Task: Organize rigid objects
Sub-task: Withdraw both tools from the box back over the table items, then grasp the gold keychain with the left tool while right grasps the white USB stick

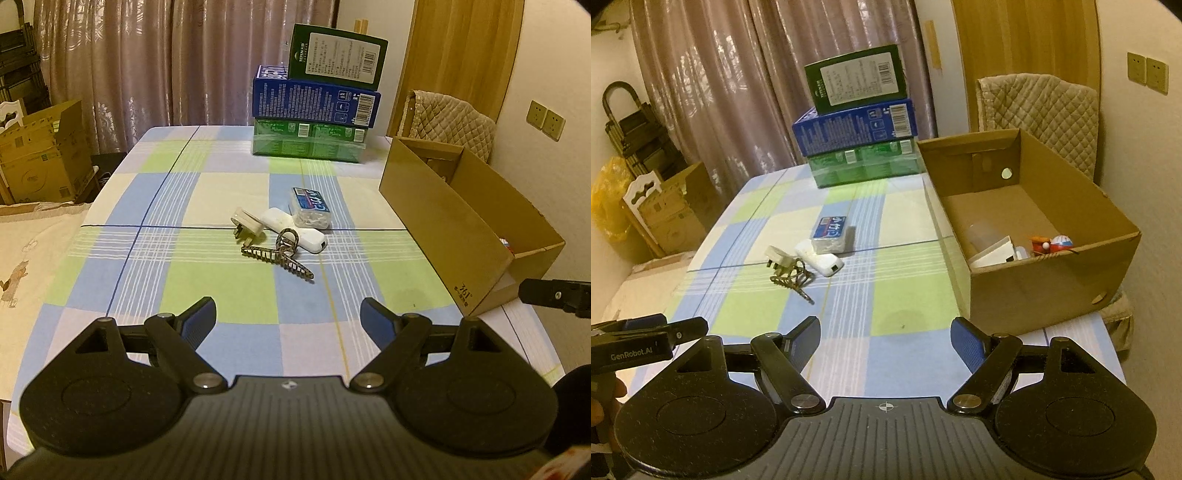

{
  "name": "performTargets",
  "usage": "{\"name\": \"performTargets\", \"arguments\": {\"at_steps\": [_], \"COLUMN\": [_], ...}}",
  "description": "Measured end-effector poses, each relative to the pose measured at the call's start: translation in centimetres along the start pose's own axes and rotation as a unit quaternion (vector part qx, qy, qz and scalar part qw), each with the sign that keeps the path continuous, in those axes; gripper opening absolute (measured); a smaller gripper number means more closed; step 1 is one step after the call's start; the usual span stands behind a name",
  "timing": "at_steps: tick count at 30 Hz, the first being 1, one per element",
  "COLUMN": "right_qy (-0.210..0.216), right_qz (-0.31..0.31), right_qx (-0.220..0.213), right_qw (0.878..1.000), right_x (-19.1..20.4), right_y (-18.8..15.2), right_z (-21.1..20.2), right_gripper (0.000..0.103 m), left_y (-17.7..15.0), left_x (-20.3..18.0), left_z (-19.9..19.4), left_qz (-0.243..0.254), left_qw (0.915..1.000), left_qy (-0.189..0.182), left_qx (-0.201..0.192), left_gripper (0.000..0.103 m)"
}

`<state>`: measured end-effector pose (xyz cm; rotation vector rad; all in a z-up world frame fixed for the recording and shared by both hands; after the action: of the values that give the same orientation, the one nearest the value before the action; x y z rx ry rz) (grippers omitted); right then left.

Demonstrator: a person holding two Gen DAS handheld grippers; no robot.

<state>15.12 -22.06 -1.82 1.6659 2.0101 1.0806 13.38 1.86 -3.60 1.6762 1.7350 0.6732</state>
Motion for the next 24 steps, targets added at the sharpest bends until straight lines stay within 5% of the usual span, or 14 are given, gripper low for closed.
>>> {"name": "performTargets", "arguments": {"at_steps": [13, 24], "right_qy": [0.027, 0.049], "right_qz": [-0.014, -0.045], "right_qx": [0.007, 0.020], "right_qw": [1.000, 0.998], "right_x": [1.7, 3.4], "right_y": [0.9, 2.1], "right_z": [2.7, 9.3], "right_gripper": [0.075, 0.075], "left_y": [2.5, 4.3], "left_x": [0.5, 1.3], "left_z": [2.6, 9.9], "left_qz": [0.044, 0.093], "left_qw": [0.9987, 0.9931], "left_qy": [-0.025, -0.069], "left_qx": [0.005, 0.019], "left_gripper": [0.082, 0.074]}}
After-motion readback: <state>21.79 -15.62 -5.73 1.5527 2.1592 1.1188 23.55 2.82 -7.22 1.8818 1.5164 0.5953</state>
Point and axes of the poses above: each gripper's, at about its wrist camera, not at the fingertips, and z roughly the way its jaws point, x to its left, y to its top, the point moved 9 cm from there along z, roughly the way its jaws point
